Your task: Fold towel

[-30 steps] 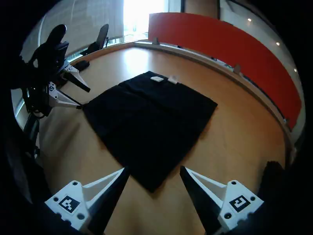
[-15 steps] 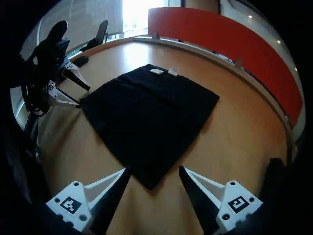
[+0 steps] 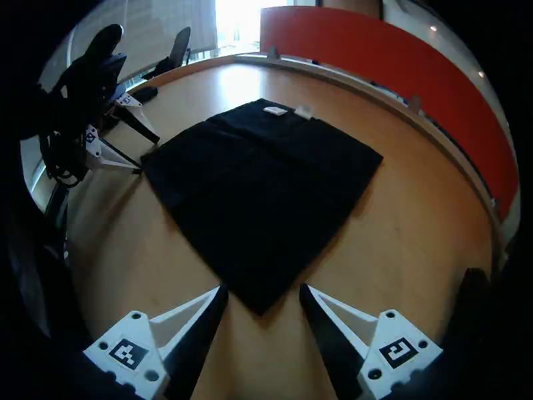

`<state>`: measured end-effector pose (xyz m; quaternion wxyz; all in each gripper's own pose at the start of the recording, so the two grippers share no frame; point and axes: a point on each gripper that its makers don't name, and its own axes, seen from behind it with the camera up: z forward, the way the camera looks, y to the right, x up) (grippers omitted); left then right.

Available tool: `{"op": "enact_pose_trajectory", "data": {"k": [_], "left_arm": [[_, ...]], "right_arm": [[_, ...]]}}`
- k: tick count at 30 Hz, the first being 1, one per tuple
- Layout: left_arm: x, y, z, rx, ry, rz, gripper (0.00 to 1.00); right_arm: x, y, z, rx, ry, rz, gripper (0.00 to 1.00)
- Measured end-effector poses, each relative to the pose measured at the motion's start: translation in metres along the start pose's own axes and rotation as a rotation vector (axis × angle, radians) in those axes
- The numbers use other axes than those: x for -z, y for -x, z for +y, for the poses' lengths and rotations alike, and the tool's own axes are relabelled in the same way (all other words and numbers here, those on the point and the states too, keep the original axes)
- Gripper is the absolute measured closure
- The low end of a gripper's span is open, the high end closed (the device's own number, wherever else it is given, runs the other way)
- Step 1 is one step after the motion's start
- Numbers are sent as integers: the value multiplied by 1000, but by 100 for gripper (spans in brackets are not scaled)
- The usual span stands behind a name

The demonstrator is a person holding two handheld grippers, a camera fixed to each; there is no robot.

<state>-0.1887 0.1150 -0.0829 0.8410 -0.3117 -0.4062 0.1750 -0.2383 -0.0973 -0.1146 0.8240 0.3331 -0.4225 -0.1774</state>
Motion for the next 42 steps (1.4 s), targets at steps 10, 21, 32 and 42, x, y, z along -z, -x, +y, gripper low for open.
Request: {"op": "enact_pose_trajectory", "data": {"k": [10,21,32,42], "left_arm": [[-1,-1,3,-4,-4,-3,19],[-1,-2,10,-14,2,-11,36],[-2,-3,15,0,-9,-19,76],[2,-9,13,48,-16,-16,87]], "right_arm": [[-2,-2,-4,25,-19,-1,38],[-3,-3,-6,22,-23,-6,51],[-3,-4,-10,18,-23,-11,78],[4,-10,-11,-13,-19,2,84]]}}
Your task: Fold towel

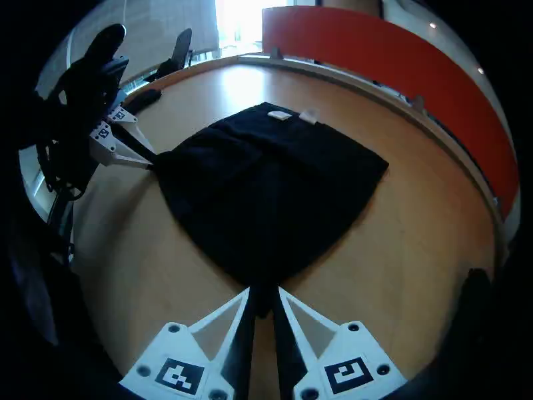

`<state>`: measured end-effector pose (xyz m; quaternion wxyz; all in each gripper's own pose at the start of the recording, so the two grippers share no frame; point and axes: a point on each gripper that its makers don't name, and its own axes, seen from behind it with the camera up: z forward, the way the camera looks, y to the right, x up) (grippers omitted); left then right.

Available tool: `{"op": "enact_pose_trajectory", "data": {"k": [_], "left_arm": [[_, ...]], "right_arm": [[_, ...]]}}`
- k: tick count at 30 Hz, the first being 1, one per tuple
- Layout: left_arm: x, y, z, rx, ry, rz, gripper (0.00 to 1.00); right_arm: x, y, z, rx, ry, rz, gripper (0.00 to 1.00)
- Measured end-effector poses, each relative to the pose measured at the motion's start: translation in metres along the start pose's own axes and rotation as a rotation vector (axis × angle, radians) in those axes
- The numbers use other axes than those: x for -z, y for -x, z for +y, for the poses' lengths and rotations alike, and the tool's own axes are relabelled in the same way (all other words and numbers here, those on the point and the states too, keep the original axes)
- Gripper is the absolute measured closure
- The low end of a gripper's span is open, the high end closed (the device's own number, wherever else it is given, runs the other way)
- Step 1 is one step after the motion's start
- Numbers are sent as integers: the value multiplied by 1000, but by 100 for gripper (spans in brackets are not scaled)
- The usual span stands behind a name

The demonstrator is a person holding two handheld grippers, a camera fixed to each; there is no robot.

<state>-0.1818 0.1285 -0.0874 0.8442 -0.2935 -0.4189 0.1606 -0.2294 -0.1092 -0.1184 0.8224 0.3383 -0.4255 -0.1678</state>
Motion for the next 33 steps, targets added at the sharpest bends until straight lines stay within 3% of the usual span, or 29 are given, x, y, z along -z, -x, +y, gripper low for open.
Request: {"op": "enact_pose_trajectory", "data": {"k": [14,23,33], "left_arm": [[45,-30,0,72,-8,53,87],[84,-38,10,143,32,47,87],[117,-52,15,159,28,68,87]], "right_arm": [[34,-29,1,-2,33,52,84],[70,-48,-7,22,28,77,85],[99,-62,-19,43,16,94,84]]}}
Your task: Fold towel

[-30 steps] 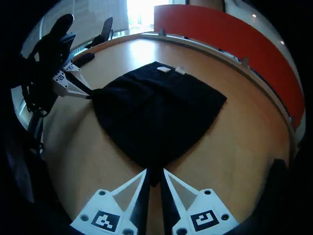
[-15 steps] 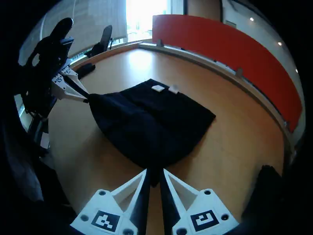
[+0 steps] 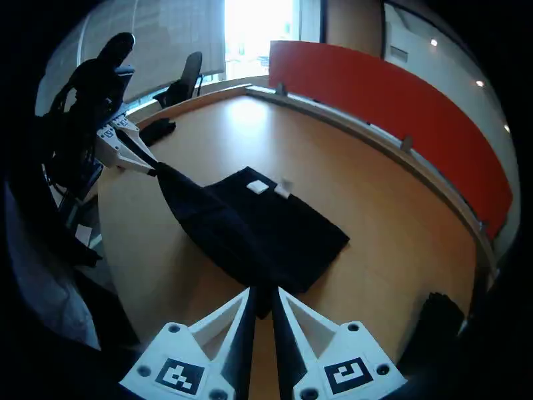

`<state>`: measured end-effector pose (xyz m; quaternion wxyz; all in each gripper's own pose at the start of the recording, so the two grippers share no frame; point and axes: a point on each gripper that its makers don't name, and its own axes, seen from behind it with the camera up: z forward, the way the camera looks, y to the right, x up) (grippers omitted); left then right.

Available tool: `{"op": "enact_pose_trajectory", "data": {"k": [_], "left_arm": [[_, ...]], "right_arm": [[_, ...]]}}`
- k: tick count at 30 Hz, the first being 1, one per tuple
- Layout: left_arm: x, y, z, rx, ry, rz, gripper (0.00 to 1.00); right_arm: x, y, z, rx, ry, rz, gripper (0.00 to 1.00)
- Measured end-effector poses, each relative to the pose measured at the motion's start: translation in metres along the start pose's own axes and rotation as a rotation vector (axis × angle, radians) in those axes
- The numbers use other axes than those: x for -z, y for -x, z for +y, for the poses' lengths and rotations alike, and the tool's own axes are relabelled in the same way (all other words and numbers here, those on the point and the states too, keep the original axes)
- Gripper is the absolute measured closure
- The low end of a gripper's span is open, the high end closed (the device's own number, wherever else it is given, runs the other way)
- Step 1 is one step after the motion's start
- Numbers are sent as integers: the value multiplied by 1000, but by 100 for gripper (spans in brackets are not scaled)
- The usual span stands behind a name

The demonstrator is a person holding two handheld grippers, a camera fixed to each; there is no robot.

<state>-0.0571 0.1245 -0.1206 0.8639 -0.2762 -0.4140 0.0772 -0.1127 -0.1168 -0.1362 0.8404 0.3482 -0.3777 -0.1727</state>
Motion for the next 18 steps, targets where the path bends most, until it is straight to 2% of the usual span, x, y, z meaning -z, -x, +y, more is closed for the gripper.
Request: {"op": "enact_pose_trajectory", "data": {"k": [8,18], "left_arm": [[15,-3,7,25,17,2,87],[12,-2,6,27,14,-4,87]], "right_arm": [[13,-4,-3,6,-5,4,84],[10,-3,-4,12,-11,2,84]]}}
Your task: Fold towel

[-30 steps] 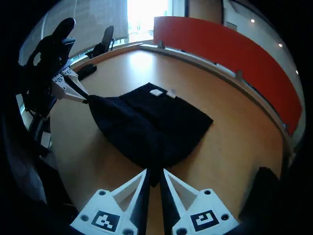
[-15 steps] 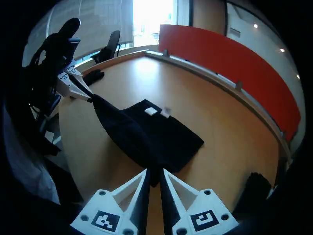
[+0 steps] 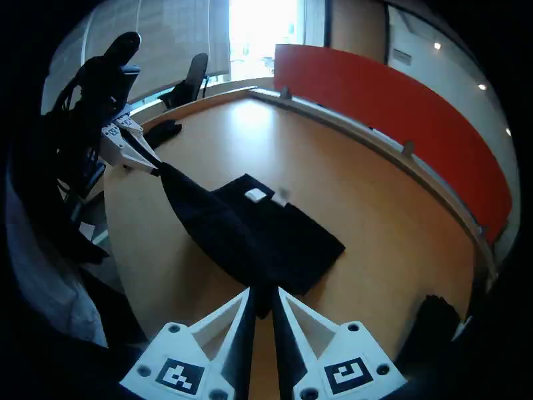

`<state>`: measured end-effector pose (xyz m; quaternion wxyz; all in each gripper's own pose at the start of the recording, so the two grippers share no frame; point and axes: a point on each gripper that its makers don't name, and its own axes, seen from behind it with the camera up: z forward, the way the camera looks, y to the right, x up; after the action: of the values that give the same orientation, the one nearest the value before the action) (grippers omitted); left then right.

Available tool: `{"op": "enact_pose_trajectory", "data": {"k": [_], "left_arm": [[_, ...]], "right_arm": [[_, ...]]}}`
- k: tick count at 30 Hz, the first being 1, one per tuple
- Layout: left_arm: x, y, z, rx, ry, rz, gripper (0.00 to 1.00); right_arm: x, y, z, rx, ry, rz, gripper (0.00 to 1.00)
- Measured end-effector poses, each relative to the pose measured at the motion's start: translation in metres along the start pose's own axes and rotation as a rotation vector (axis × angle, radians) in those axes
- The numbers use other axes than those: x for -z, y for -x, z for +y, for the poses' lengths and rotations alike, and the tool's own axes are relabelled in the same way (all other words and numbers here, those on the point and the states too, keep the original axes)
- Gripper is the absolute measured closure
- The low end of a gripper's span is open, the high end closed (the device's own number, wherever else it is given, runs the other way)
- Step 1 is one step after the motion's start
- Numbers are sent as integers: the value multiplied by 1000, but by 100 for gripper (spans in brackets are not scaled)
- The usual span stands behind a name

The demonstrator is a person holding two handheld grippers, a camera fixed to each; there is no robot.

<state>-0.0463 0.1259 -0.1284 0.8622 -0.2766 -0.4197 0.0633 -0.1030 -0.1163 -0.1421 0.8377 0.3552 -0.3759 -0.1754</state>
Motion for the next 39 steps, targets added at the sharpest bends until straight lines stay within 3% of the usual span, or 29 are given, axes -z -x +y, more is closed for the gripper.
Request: {"op": "enact_pose_trajectory", "data": {"k": [10,23,39], "left_arm": [[-17,-14,-7,0,-11,8,87],[-63,-33,-29,-21,-40,0,87],[-114,-23,-55,-7,-61,-40,87]], "right_arm": [[-13,2,14,-42,15,-25,84],[-52,2,49,-115,33,-47,84],[-96,13,71,-147,18,-96,83]]}}
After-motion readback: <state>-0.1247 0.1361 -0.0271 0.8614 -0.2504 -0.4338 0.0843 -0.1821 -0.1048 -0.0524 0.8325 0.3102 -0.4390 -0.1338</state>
